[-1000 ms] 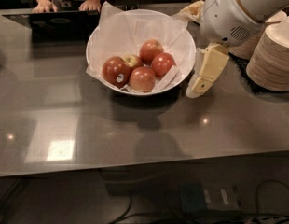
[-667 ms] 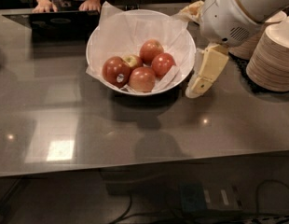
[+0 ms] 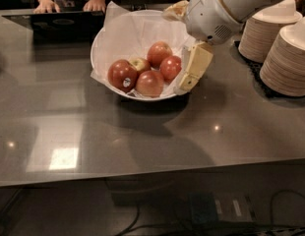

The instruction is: Pick apple from white bowl

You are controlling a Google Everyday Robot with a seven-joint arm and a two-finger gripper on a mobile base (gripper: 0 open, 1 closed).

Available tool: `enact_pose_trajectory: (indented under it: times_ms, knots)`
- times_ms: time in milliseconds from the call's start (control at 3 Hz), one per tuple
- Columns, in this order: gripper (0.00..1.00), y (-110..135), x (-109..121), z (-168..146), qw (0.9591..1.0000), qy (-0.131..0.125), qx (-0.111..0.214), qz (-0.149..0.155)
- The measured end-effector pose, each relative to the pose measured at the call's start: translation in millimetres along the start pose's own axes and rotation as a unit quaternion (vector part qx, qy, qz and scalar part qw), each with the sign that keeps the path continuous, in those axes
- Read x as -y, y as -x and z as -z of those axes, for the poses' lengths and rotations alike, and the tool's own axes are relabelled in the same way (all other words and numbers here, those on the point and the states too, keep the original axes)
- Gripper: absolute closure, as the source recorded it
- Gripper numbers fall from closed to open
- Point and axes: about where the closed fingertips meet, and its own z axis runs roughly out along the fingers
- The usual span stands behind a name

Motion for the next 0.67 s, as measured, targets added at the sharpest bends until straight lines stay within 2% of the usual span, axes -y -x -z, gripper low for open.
enact_pose_trajectory:
  times_ms: [333, 667]
  knots:
    - [0.0, 12.2, 12.6, -24.2, 0.9993, 0.019, 0.028, 0.015]
    - [0.03, 22.8, 21.0, -40.3, 0.9983, 0.026, 0.036, 0.037]
